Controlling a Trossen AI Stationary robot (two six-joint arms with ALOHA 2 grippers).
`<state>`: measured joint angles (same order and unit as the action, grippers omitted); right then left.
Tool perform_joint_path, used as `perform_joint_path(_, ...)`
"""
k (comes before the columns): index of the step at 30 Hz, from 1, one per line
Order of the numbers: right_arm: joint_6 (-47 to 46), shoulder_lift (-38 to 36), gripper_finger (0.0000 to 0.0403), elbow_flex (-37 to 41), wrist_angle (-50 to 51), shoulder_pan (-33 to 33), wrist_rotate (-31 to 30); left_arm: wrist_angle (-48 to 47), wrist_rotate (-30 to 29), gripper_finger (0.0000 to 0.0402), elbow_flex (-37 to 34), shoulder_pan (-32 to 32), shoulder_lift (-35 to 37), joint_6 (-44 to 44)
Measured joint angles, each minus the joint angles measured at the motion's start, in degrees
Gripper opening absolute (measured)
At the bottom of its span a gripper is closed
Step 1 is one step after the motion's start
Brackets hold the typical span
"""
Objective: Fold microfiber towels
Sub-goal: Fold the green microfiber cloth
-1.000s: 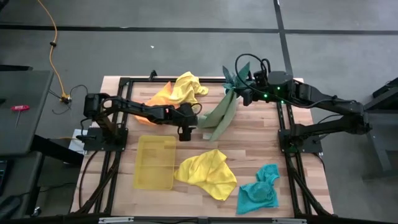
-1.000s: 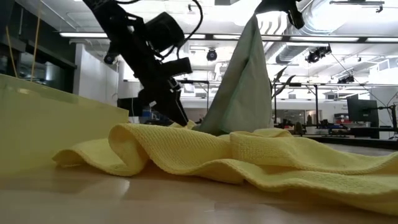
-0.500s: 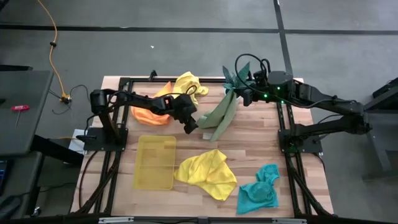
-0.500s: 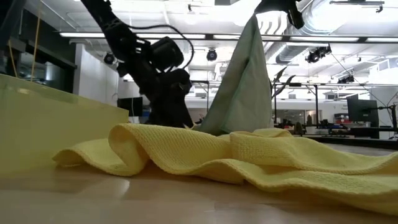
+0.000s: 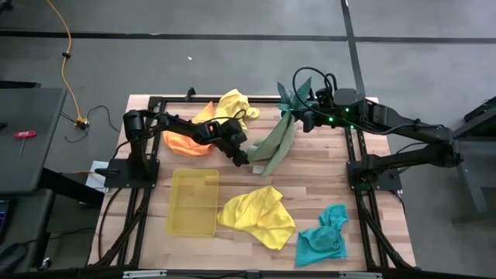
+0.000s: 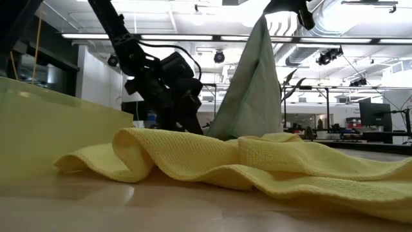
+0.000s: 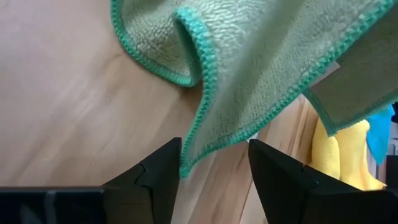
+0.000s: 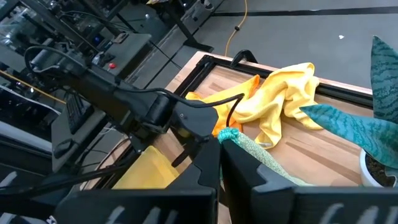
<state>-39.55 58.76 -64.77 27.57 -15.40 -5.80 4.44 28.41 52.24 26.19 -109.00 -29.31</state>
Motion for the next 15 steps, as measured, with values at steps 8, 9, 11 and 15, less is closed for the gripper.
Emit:
perform_joint_path(8, 0.2, 0.0, 0.0, 0.0, 0.0, 0.0, 0.0, -0.2, 0.1, 0.0118, 0.3, 1.7, 1.3, -0.1)
perform_joint_path(9, 0.2, 0.0, 0.0, 0.0, 0.0, 0.0, 0.0, -0.5, 0.3, 0.0107, 0.3, 2.0, 1.2, -0.2)
perform_joint_path(11, 0.2, 0.0, 0.0, 0.0, 0.0, 0.0, 0.0, -0.4, 1.6, 0.0081, 0.3, 2.4, 1.2, -0.6)
perform_joint_path(15, 0.2, 0.0, 0.0, 0.0, 0.0, 0.0, 0.0, -0.3, 4.6, 0.0028, 0.3, 2.4, 1.2, -0.6)
